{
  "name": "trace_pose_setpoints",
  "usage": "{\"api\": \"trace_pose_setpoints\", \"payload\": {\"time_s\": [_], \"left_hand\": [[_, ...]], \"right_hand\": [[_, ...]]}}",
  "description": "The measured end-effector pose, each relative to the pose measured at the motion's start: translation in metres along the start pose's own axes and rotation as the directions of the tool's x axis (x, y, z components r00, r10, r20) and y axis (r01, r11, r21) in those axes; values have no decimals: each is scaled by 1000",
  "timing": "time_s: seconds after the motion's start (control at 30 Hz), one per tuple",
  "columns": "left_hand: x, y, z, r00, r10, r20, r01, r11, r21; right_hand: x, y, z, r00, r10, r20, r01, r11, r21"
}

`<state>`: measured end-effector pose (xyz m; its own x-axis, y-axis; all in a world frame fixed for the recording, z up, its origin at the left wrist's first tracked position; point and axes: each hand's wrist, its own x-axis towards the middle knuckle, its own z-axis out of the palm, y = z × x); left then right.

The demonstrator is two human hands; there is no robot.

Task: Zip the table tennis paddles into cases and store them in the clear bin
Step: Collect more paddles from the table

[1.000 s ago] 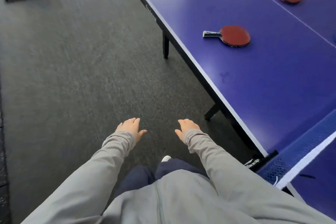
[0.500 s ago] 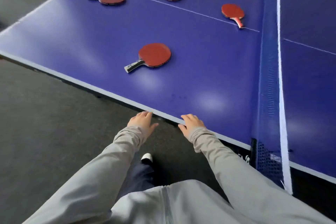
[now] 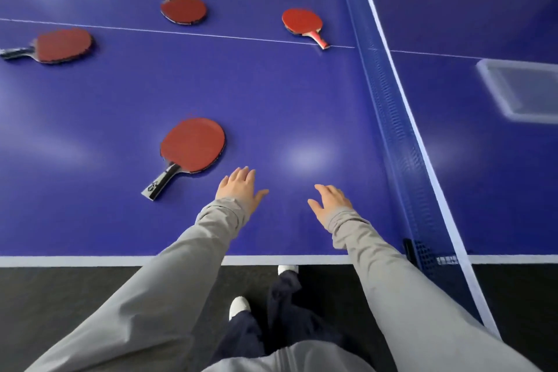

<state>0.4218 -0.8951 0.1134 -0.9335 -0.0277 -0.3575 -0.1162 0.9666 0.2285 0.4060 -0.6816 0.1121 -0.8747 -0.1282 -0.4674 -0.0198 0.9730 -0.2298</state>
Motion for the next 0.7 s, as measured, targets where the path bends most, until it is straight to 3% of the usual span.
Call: {"api": "trace_pose_setpoints", "payload": {"time_s": [0.47, 0.7], "left_hand": [[194, 35, -16, 989, -79, -128, 89, 993, 71], [295, 22, -6, 980, -77, -184, 91, 994, 67]], "right_hand": [[185, 38, -89, 992, 46, -120, -25, 985, 172], [285, 38, -117, 954, 97, -283, -34, 975, 218]]}}
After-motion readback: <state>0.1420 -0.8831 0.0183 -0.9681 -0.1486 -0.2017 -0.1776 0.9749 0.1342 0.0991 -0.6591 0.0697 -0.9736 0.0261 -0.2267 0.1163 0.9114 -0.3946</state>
